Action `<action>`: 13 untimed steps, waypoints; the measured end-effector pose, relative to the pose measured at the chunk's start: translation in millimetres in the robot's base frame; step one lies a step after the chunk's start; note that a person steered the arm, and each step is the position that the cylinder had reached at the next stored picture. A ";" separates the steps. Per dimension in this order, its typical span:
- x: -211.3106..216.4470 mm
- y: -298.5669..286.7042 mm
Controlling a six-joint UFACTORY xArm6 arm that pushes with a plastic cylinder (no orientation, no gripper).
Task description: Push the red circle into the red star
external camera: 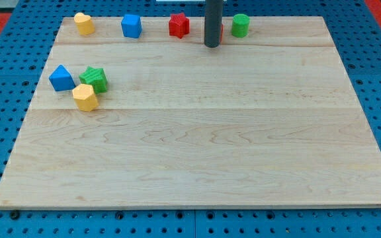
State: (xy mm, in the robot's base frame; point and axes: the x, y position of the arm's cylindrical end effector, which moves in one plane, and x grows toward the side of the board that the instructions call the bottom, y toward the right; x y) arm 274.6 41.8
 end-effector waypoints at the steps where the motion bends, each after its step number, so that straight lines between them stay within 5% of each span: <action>1: -18.1 0.0; 2: -36.2 0.0; 4: 18.7 51.4; 5: -17.6 133.2; 6: -71.8 147.0; 9: -83.1 53.2; 13: -80.7 15.4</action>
State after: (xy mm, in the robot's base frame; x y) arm 193.9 57.2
